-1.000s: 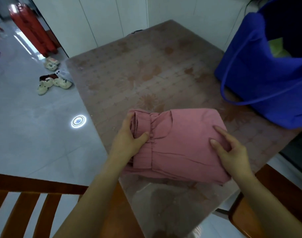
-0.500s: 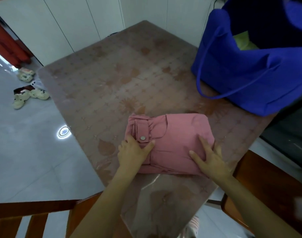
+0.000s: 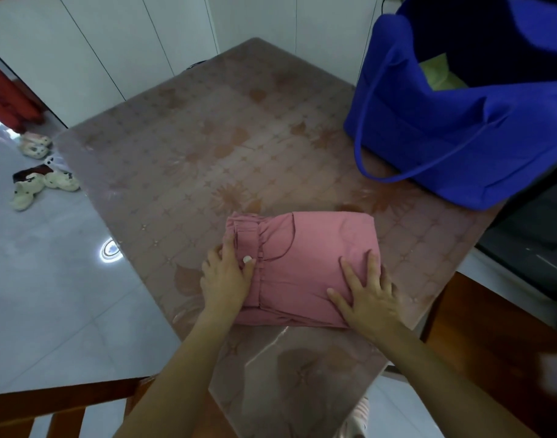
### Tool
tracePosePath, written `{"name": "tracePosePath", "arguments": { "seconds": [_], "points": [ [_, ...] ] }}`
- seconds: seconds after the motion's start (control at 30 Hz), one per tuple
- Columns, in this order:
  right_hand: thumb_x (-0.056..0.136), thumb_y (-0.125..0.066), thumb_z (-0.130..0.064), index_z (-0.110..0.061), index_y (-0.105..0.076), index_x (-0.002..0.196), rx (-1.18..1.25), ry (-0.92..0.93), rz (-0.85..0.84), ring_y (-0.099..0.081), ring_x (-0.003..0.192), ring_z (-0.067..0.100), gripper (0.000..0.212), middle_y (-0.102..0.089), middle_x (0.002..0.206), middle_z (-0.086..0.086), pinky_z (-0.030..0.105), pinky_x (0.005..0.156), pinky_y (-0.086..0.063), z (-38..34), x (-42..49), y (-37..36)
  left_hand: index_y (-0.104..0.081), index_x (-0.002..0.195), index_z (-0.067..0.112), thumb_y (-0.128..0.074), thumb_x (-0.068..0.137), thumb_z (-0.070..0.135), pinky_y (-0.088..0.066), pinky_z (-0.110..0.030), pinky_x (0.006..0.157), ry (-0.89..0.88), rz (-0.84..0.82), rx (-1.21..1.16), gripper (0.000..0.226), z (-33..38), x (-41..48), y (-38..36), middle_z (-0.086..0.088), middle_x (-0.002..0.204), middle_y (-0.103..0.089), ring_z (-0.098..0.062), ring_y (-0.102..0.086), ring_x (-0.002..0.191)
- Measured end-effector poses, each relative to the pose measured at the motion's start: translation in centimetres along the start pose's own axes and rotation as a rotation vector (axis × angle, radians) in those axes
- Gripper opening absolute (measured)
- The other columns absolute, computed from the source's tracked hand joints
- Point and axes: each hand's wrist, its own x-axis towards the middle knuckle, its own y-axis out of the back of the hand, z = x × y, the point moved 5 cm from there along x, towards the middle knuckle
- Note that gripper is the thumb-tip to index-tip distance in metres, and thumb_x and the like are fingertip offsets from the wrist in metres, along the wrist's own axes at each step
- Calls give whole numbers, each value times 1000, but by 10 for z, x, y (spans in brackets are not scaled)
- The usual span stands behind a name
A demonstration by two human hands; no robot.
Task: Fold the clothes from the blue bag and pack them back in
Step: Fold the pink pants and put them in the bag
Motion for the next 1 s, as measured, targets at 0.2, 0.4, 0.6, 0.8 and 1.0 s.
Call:
{"name": "tracePosePath", "arguments": {
  "seconds": [0.2,0.4,0.6,0.8,1.0],
  "points": [
    [79,-17,-80,-45,1,147,198,-69,2,-13,142,39,79,20,155,13,47,113,-21,2,1,1,-13,150,25,-51,87,55,-34,-50,99,35,-33,-141,80,-7,2,-6,-27,130,-43,-43,-40,119],
    [88,-64,-31,-29,-28,146,783,-199,155,-44,126,34,68,-42,143,10,35,100,-37,19,13,33,-3,151,26,-76,54,65,-36,-42,106,51,-170,-390,128,-12,12,-1,-12,149,-37,-32,-41,132],
    [92,-58,-18,-32,-49,134,697,24,200,-56,116,26,46,-58,131,2,13,83,-32,31,7,45,-31,143,43,-67,80,44,-48,-41,92,-279,-149,-311,73,21,-3,7,-2,124,-51,-25,-54,102],
    [87,-55,-24,-21,-71,110,628,247,624,-60,84,18,28,-63,99,11,9,78,-36,29,-9,129,-68,111,35,-55,76,51,-50,-32,73,-441,151,-303,40,99,-11,61,-2,88,-43,-16,-51,73],
    [86,-56,-13,-17,-69,114,576,515,979,-55,79,19,30,-56,95,15,25,70,-48,52,-13,266,-57,115,43,-64,85,37,-41,-15,75,-575,375,-405,32,215,0,136,5,90,-37,0,-42,68]
  ]
}}
